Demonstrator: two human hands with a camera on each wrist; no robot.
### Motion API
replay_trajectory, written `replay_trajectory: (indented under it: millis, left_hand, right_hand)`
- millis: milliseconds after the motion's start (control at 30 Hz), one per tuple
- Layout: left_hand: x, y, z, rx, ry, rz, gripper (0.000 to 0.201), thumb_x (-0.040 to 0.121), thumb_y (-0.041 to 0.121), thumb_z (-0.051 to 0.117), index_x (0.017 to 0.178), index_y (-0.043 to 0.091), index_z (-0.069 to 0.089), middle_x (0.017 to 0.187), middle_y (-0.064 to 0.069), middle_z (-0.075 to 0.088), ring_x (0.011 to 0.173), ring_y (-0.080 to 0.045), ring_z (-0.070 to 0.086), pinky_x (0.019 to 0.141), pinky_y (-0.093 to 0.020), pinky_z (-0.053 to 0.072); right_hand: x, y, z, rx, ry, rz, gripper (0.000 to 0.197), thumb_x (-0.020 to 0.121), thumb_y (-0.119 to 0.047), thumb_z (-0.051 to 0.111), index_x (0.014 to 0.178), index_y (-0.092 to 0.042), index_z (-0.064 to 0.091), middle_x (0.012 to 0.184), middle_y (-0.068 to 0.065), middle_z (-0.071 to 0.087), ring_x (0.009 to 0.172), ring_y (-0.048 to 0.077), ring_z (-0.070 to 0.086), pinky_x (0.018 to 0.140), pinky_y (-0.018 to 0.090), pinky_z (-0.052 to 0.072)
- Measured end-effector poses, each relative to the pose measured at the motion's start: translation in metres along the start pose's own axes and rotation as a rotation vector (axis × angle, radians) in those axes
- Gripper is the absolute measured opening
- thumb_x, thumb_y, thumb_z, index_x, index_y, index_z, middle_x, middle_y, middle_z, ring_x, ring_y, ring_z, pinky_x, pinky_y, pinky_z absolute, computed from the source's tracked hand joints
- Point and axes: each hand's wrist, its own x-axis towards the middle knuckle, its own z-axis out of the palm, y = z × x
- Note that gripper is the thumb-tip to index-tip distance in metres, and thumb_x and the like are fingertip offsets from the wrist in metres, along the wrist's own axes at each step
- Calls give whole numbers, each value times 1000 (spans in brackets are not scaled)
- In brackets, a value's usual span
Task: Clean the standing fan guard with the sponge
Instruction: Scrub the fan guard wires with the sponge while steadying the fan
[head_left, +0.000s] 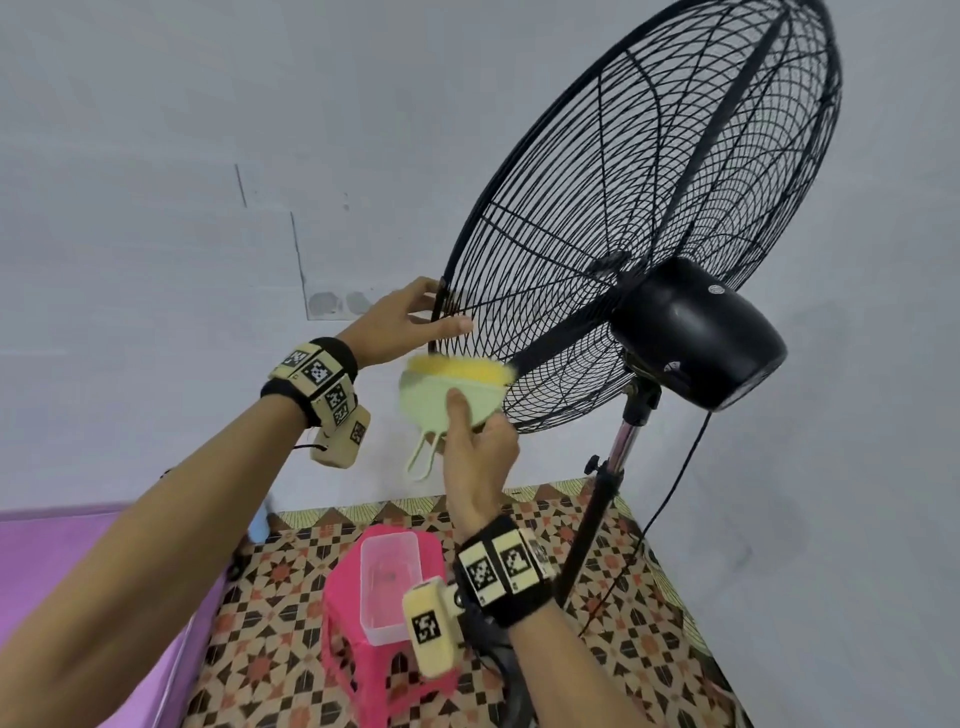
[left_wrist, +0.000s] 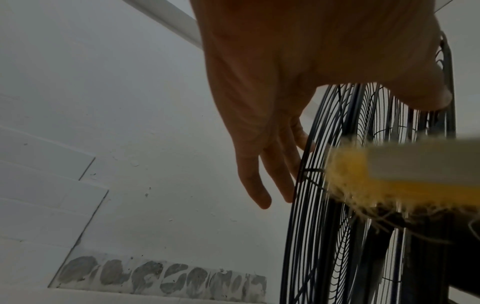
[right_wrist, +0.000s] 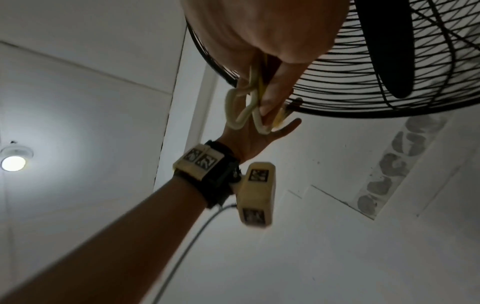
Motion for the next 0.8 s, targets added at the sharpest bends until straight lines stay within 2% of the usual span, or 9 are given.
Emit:
replay_trajectory:
  millis: [100,167,267,333,400,467,533,667,800]
  left_hand:
    - [1,0,-1,18,3,-1,61,83,62,77,131,30,56,135,12,66,123,-7,65,104,-31,49]
    - [2,0,-1,25,11,-1,62,84,62,78,132,29,55,135,11,66,123,-7,65,103,-30,49]
    - [0,-1,0,4,21,4,63,84,57,77,133,25,55,133,11,66,120,-5,66,96,-22,50]
    - [-1,-1,2,-6,27,18,65,82,56,77,133,22,55,132,10,67,117,-4,67,89,-15,51]
    - [-1,0,3,-1,22,21,66,83,55,77,135,21,55,133,10,66,116,-2,68,84,-12,52]
    - [0,0,3,0,19,15,65,85,54,76,137,22,54,136,9,65,117,-4,67,85,-14,52]
    - [1,0,2,-3,19,18,64,86,54,76,137,23,54,137,8,64,120,-6,65,90,-17,50]
    - [0,-1,3,-20,21,35,66,82,55,77,134,20,55,132,9,66,116,-7,68,94,-27,55]
    - [2,-7,0,-10,22,29,73,78,68,79,133,26,56,129,12,68,116,-6,68,100,-39,56]
  right_hand:
    - [10,2,-10,56,137,25,13,99,-25,69,91,-15,69,85,4,76,70,20,76,62,38,63]
    - [7,17,-23,55,147,50,9,101,-26,66,97,-19,71,89,1,77,74,18,76,64,36,63]
    - [-5,35,-26,-27,12,89,16,101,-33,64,104,-18,68,93,2,76,70,14,73,59,32,60]
    - [-7,30,-16,-45,-100,47,18,101,-35,65,104,-17,67,91,4,77,72,18,76,61,38,63]
    - [-1,19,-7,27,-127,8,13,101,-32,65,101,-19,66,90,5,77,75,24,78,64,42,64]
    - [10,16,-3,34,-89,-28,8,101,-29,67,98,-21,66,93,4,77,74,23,78,63,41,65]
    - [17,30,-6,-53,-61,-7,12,101,-29,66,105,-18,68,98,8,75,72,19,78,61,36,64]
    - [19,69,-26,-140,0,239,35,103,-28,60,121,2,61,90,16,74,65,23,76,53,32,61]
    - [14,41,-13,-70,-128,47,27,103,-31,61,118,-9,63,102,11,74,71,20,78,56,31,62]
